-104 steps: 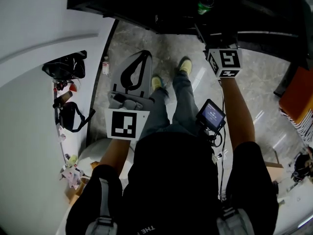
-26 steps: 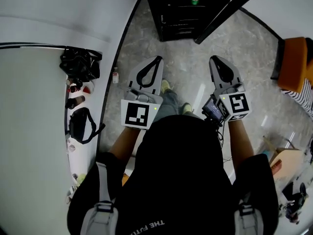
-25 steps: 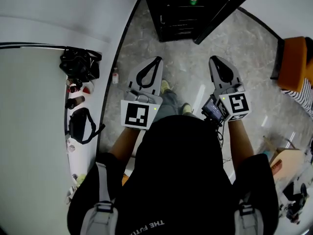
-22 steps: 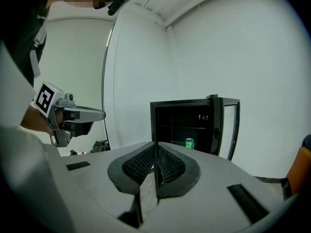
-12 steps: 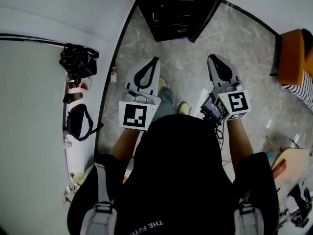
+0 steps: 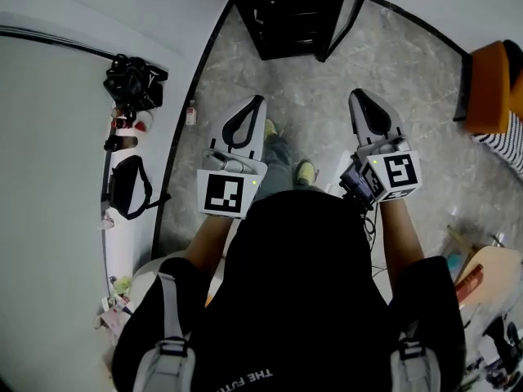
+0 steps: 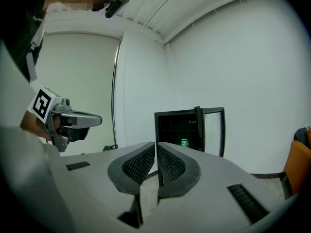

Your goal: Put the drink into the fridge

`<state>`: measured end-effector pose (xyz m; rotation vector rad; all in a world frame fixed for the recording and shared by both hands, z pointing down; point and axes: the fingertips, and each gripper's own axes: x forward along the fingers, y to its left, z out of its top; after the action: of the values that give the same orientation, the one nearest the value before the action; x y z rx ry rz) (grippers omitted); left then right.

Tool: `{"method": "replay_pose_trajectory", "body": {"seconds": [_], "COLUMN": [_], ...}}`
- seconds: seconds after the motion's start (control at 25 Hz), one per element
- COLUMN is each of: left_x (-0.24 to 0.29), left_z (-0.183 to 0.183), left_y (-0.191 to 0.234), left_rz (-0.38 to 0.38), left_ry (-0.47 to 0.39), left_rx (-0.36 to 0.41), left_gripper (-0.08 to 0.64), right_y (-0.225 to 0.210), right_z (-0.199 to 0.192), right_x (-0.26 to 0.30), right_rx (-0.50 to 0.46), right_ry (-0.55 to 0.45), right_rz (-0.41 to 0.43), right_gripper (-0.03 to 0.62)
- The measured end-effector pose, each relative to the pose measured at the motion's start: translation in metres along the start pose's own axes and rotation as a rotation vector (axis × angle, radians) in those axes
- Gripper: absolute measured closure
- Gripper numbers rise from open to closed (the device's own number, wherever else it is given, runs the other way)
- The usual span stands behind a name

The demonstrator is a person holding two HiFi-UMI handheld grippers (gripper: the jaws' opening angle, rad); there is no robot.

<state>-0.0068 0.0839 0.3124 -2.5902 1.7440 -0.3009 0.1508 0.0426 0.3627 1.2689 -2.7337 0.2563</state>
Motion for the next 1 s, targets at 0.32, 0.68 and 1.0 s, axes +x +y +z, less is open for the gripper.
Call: {"method": "replay_pose_trajectory", "body": {"seconds": [0.32,0.68,1.0], "left_x": [-0.033,-0.034,-0.041], "left_z": [0.012,0.015,0.022], "left_y": [-0.030,-0.046,-0.042], "left_rz": [0.006,-0.047,-0.063], "left_ry": [-0.021,-0.043,-0.055], "left_rx": [0.027,0.023,0.016], "left_gripper": [0.548,0.548,0.548], "right_y": [0.005,0.003,0.007], "right_z": [0.000,0.010,0.017], "right_x": [-0.043,-0.071,-0.077], "right_rx": [0.003,0.034,0.049], "right_ry": [-0.021,-0.030,-0.046], "right_rz": [-0.011,-0.064,-0.083], "right_gripper": [0.561,0.561,0.560]}}
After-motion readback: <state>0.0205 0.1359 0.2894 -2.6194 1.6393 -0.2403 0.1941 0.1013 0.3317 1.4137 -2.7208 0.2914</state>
